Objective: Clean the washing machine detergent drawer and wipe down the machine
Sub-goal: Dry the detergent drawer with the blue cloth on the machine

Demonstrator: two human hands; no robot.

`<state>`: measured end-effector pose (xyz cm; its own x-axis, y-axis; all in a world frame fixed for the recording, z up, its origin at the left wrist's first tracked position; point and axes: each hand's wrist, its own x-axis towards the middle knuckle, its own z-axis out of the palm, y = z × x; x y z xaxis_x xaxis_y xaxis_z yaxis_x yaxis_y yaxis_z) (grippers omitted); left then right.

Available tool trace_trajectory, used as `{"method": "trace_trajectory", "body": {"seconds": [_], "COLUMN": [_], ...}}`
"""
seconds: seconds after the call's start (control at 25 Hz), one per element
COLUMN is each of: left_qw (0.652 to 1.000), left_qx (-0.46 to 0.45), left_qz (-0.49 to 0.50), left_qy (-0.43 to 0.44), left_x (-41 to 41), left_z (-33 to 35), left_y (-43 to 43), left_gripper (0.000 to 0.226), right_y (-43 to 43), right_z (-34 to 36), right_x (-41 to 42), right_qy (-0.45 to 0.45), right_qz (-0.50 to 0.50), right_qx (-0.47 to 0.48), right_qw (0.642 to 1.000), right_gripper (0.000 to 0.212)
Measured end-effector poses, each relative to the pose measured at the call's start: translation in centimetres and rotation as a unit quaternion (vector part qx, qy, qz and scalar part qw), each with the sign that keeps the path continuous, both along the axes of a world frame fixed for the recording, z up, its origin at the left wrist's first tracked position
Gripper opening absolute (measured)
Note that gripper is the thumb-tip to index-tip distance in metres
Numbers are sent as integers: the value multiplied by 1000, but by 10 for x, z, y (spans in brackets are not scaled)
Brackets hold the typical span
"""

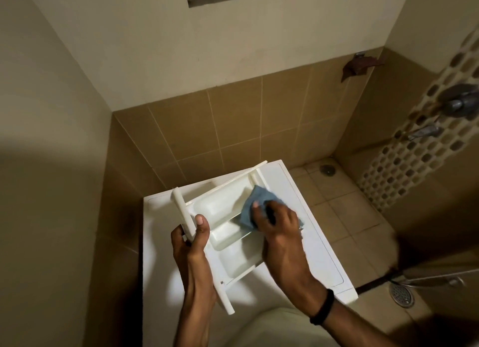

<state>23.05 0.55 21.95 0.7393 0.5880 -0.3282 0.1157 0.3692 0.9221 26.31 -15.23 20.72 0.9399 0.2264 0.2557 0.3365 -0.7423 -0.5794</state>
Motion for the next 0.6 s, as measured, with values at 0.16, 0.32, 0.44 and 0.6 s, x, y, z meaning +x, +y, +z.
{"method": "trace_trajectory", "body": {"seconds": [0.16, 0.32, 0.44, 0.6], "left_qw": [1000, 999, 1000, 1000], "left_qx": [4, -6, 6, 5], "left_qz": [9, 30, 9, 17], "left_qy": [-4, -12, -15, -21], "left_x": [-2, -4, -4, -3], "left_z": [4, 4, 4, 4], "left_y": [0, -2, -2, -4], "left_gripper": [68, 69, 67, 67], "right_y": [-5, 0, -8, 6], "right_z": [-4, -10, 3, -5], "right_x": [8, 2, 19, -6], "right_qy": [-54, -95, -12, -51], "right_qz": [-1, 75, -15, 80], "right_qx": [10, -3, 169, 97], "right_qw": [998, 993, 985, 991], "right_gripper": [40, 33, 21, 15]}}
